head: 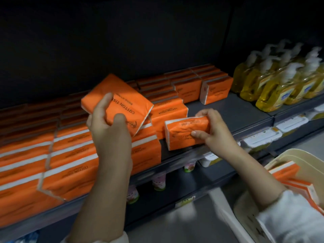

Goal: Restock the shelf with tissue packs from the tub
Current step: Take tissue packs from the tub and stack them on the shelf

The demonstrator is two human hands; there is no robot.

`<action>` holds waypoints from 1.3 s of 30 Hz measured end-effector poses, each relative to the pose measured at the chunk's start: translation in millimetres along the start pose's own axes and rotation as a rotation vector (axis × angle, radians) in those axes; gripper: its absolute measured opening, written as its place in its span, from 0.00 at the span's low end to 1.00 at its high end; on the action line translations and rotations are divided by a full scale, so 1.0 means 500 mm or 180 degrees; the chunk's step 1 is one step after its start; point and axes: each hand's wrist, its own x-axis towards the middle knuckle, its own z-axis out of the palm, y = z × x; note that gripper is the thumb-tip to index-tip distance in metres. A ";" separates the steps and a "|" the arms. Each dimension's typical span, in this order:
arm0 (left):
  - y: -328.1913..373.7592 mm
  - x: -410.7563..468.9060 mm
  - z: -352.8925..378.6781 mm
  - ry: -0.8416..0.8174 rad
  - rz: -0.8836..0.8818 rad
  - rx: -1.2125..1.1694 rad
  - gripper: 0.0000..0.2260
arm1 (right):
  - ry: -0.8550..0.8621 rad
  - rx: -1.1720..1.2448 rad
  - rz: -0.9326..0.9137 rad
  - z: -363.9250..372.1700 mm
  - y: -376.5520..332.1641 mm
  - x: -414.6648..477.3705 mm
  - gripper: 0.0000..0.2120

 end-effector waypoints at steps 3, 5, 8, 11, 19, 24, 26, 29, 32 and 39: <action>-0.001 0.005 0.001 -0.0035 -0.0113 -0.0009 0.22 | -0.0306 -0.0112 -0.0095 0.032 -0.018 0.033 0.20; -0.003 0.010 -0.001 -0.0014 -0.0186 -0.0062 0.22 | -0.0372 -0.0170 -0.0101 0.043 -0.023 0.046 0.19; 0.000 0.015 -0.001 -0.0009 -0.0240 -0.0141 0.22 | -0.0397 -0.0294 -0.0079 0.049 -0.018 0.051 0.20; 0.004 0.014 0.000 -0.0027 -0.0260 -0.0204 0.21 | -0.0401 -0.0419 -0.0080 0.046 -0.018 0.045 0.22; 0.004 0.021 -0.009 0.0172 -0.0139 -0.0155 0.21 | -0.0131 -0.0866 -0.0553 0.026 -0.076 0.080 0.16; 0.011 0.015 -0.006 0.0279 -0.0080 0.0192 0.26 | -0.0693 -0.1759 -0.1153 0.044 -0.124 0.141 0.14; 0.012 0.008 -0.002 0.0181 0.0004 0.0440 0.29 | -0.1110 -0.2163 -0.1230 0.055 -0.137 0.163 0.17; 0.008 0.005 0.001 0.0039 0.0070 0.0731 0.33 | -0.1421 -0.2678 -0.1322 0.063 -0.145 0.180 0.19; 0.002 0.008 0.001 -0.0059 0.0053 0.0844 0.36 | -0.1429 -0.2968 -0.1328 0.064 -0.141 0.182 0.20; -0.008 0.002 0.004 -0.0277 -0.0034 0.0890 0.38 | -0.1302 -0.3095 -0.1110 0.057 -0.123 0.186 0.20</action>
